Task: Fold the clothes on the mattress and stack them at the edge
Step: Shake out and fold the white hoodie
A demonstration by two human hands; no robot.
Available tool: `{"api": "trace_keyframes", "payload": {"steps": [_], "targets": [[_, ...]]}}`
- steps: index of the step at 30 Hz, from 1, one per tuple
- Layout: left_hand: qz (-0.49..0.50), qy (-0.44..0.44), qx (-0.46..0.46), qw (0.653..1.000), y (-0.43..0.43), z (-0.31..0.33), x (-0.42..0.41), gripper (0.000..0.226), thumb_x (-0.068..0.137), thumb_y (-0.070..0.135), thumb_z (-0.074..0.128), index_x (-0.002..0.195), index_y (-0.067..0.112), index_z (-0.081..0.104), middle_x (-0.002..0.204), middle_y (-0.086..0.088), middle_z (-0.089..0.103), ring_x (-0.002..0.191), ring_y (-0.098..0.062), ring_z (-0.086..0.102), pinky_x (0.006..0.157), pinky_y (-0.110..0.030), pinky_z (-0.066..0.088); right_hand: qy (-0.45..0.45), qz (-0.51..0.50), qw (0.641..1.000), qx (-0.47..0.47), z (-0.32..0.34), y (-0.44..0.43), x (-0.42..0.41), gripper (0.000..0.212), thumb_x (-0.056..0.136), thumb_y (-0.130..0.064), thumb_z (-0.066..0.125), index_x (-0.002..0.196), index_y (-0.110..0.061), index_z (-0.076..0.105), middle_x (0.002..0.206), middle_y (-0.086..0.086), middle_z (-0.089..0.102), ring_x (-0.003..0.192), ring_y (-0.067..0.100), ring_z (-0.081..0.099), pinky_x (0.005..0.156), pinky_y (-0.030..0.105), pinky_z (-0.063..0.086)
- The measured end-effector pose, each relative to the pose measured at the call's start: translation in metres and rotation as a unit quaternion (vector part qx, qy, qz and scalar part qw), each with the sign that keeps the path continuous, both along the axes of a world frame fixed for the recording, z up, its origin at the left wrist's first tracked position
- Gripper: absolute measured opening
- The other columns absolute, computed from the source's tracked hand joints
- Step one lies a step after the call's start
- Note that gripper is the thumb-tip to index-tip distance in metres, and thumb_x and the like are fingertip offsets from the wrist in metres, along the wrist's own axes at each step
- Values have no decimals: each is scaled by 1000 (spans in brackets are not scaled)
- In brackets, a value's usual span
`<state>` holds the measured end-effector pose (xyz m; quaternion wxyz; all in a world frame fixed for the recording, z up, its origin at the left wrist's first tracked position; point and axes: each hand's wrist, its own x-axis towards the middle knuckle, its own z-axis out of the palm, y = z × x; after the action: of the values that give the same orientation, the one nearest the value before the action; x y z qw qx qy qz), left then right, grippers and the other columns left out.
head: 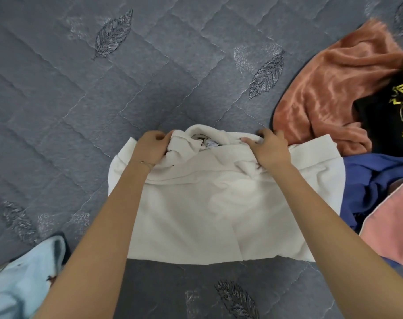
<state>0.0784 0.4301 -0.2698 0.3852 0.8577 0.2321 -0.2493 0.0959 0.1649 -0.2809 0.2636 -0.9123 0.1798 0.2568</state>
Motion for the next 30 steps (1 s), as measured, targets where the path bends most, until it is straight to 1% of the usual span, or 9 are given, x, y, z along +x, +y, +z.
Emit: {"api": "trace_keyframes", "payload": {"steps": [3, 5, 7, 9, 12, 17, 19, 26, 30], "targets": [[-17, 16, 43, 999, -2, -1, -4, 38, 94, 47, 49, 76, 13, 54, 68, 4, 51, 65, -11, 46, 61, -29, 32, 8, 52, 999, 14, 5, -4, 3, 33, 92, -45, 57, 109, -17, 65, 107, 13, 65, 106, 34, 59, 83, 33, 44], [-50, 28, 64, 996, -4, 0, -4, 45, 97, 44, 45, 68, 11, 51, 70, -4, 54, 73, -23, 50, 59, -30, 35, -2, 72, 997, 39, 9, -5, 3, 23, 94, -39, 55, 80, -23, 65, 78, 3, 65, 93, 30, 61, 75, 32, 41], [-69, 49, 72, 994, -5, 2, -2, 44, 101, 34, 40, 67, 8, 52, 91, -20, 62, 96, -34, 53, 75, -37, 42, -11, 72, 995, 67, 12, -9, 5, 36, 95, -34, 55, 61, -23, 53, 62, -5, 57, 82, 27, 59, 75, 34, 44], [-87, 83, 81, 989, -4, 3, -1, 33, 102, 23, 37, 92, 4, 62, 113, -25, 61, 112, -36, 51, 89, -39, 40, -18, 42, 992, 114, 13, -13, 8, 38, 94, -29, 56, 59, -16, 53, 60, -2, 54, 73, 25, 55, 74, 37, 45], [-107, 90, 92, 986, -5, 5, -2, 27, 100, 12, 37, 108, 2, 60, 114, -22, 62, 108, -37, 55, 81, -35, 38, -36, -24, 982, 183, 14, -14, 10, 31, 94, -21, 58, 66, -7, 58, 56, -4, 48, 63, 17, 46, 68, 32, 41], [-3, 21, -33, 999, 6, 4, 0, 26, 96, 7, 43, 77, 6, 61, 72, -11, 57, 74, -23, 49, 58, -26, 36, -59, -97, 973, 200, 16, -9, 14, 42, 92, -23, 62, 52, -17, 50, 41, -11, 43, 44, 9, 41, 44, 21, 37], [33, -7, -66, 997, 8, 3, 1, 22, 96, 9, 46, 81, 6, 62, 70, -7, 53, 70, -18, 44, 55, -22, 34, -63, -129, 969, 201, 15, -5, 15, 38, 90, -28, 62, 55, -16, 53, 47, -6, 49, 45, 15, 46, 37, 21, 36], [194, -143, -156, 958, 3, 2, 12, 15, 94, 13, 56, 100, 12, 69, 74, 10, 63, 62, 2, 57, 58, -14, 46, -172, -194, 936, 237, 22, 1, 23, 26, 88, -25, 65, 62, -23, 59, 56, -12, 53, 55, 4, 46, 59, 21, 42], [200, -210, -183, 939, -5, 10, 24, 13, 94, 15, 57, 96, 18, 69, 90, 7, 68, 86, -9, 61, 86, -28, 51, -206, -211, 910, 291, 35, 5, 35, 40, 91, -23, 64, 52, -26, 54, 50, -14, 46, 54, 3, 41, 63, 23, 38]]}}
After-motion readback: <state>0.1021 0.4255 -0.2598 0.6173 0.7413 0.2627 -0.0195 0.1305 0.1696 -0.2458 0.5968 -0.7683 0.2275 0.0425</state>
